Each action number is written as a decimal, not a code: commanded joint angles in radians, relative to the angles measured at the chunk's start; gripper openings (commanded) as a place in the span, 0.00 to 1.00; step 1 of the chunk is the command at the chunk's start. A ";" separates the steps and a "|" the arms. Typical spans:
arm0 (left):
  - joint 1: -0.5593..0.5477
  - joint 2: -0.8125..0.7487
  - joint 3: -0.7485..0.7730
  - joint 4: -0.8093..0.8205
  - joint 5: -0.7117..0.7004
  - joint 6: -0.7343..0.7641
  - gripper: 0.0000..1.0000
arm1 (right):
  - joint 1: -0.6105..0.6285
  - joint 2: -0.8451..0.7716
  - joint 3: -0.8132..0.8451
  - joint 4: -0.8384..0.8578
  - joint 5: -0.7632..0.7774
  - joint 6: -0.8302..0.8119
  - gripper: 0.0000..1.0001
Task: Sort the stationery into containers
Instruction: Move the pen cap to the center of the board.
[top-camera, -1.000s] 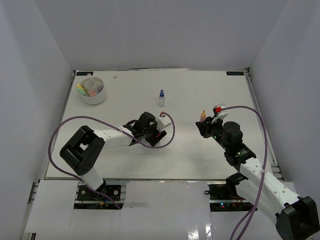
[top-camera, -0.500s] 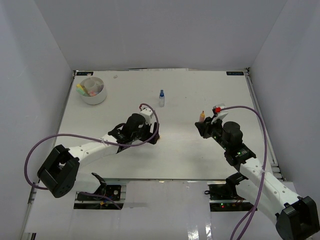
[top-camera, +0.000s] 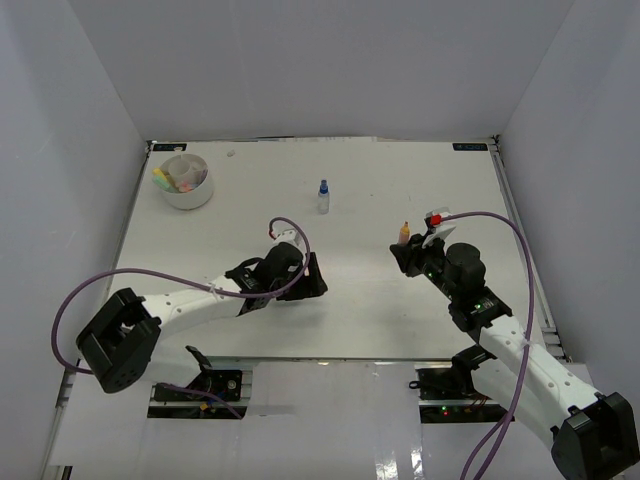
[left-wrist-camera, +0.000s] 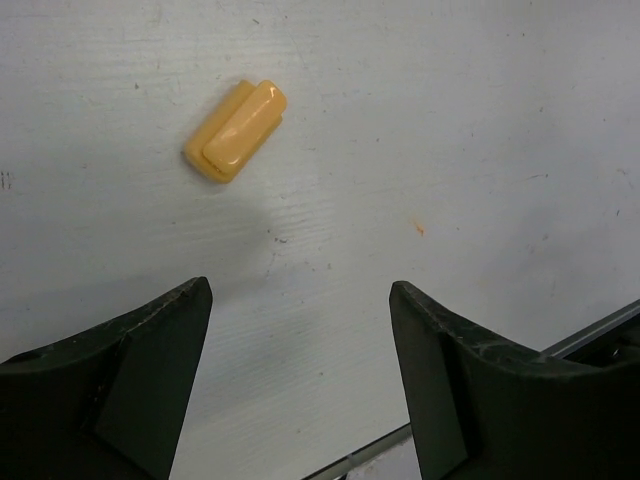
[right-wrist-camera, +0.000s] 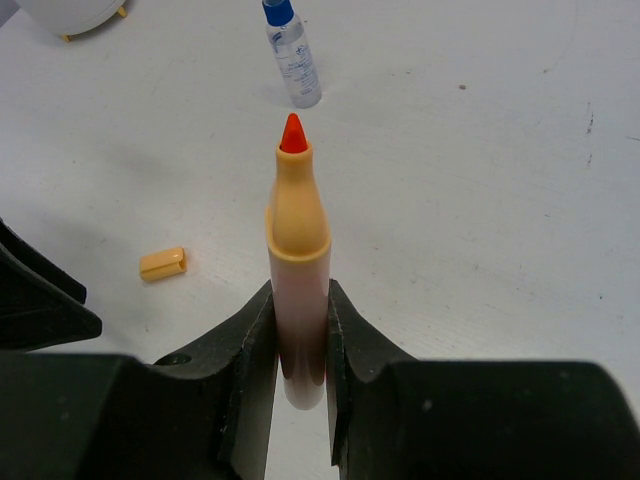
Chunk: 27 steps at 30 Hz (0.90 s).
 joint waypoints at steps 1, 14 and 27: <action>-0.008 0.016 0.029 0.011 -0.053 -0.113 0.82 | -0.007 -0.008 -0.009 0.061 0.002 -0.012 0.08; -0.008 0.121 0.049 0.134 -0.056 -0.227 0.74 | -0.005 -0.012 -0.017 0.061 0.011 -0.015 0.08; -0.006 0.221 0.082 0.092 -0.188 -0.221 0.73 | -0.007 -0.018 -0.020 0.061 0.014 -0.016 0.08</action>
